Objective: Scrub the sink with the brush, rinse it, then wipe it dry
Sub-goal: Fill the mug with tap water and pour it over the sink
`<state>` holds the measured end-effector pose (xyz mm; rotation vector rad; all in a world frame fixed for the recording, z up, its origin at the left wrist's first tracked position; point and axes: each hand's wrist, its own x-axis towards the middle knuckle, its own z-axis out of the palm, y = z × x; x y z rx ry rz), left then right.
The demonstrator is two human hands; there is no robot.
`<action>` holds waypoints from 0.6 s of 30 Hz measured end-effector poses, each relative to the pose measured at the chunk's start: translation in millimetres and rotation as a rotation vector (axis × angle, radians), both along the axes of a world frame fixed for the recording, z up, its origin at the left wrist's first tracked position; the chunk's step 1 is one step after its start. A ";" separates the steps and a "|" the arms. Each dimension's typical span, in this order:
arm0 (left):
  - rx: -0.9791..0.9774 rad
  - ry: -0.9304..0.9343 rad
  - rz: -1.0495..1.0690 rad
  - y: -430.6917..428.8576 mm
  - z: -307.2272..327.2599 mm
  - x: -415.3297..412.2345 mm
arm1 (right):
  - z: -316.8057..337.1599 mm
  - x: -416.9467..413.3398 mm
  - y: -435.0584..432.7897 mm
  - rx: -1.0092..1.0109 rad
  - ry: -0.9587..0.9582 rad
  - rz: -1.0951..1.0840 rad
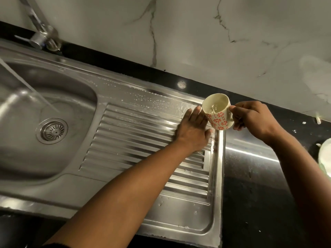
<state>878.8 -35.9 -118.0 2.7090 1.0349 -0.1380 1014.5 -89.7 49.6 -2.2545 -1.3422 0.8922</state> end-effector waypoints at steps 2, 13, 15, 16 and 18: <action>0.001 0.003 0.049 2.9 -1.8 -9.8 | -2.4 -5.0 8.6 -0.018 -0.049 0.045; -0.042 0.002 0.012 -5.3 2.7 -25.9 | -2.0 -13.0 8.1 0.034 0.213 -0.005; -0.039 -0.001 -0.029 -2.9 4.3 -23.2 | 2.6 -11.7 5.8 0.026 0.198 -0.009; -0.025 -0.007 -0.021 0.6 4.9 -24.4 | 4.5 -12.1 5.0 0.023 0.180 -0.012; 0.005 -0.023 0.015 11.5 4.7 -33.2 | 6.0 -14.5 5.7 0.012 0.129 -0.018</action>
